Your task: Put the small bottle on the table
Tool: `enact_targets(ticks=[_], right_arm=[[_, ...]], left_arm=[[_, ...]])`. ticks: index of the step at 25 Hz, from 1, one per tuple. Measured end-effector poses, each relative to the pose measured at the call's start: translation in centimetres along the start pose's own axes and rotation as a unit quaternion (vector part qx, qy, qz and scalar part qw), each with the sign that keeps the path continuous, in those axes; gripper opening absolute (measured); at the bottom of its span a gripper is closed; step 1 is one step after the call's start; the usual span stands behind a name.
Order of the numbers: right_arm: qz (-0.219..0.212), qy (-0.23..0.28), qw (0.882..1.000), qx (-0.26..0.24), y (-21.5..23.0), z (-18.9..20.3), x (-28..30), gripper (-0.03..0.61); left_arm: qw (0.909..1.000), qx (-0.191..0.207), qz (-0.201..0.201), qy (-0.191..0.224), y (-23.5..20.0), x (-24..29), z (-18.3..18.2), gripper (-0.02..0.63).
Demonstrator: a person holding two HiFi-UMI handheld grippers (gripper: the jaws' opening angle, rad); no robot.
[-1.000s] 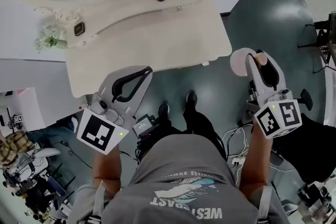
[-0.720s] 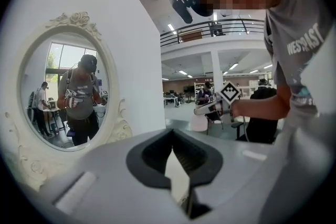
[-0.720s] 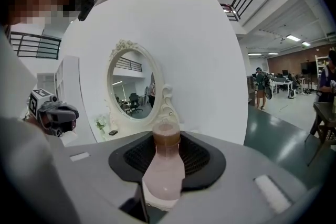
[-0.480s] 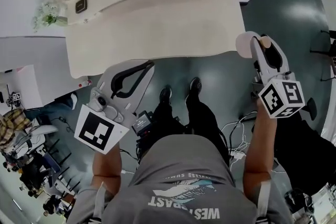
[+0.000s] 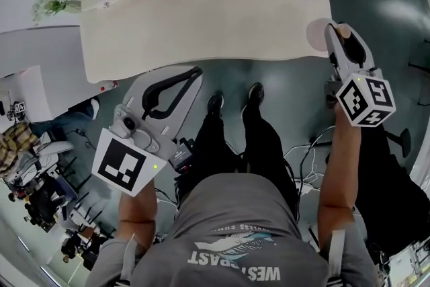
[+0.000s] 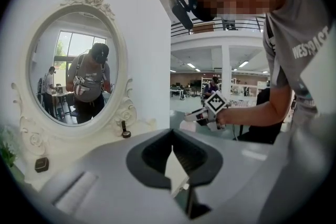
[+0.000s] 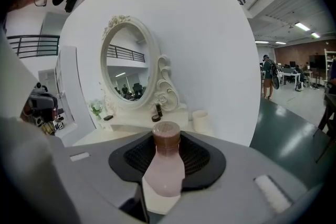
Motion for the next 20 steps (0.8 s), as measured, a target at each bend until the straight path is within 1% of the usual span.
enact_targets(ticks=[7, 20], right_arm=[[-0.008, -0.022, 1.0, 0.002, 1.1, 4.0, 4.0, 0.144], [-0.018, -0.049, 0.999, 0.016, 2.4, 8.9, 8.0, 0.144]], left_arm=[[0.9998, -0.014, 0.001, -0.013, -0.7, 1.2, 2.8, 0.003], [0.9988, -0.031, 0.006, -0.038, -1.1, 2.6, 6.6, 0.003]])
Point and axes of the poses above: the fingertips, and each gripper's own axes: x forward along the fingers, y to its right, z out of its underside, the point moved 8 cm from there along -x, backward along the fingers, and after that the axes turned 10 degrees about y, right-handed, at the moved point
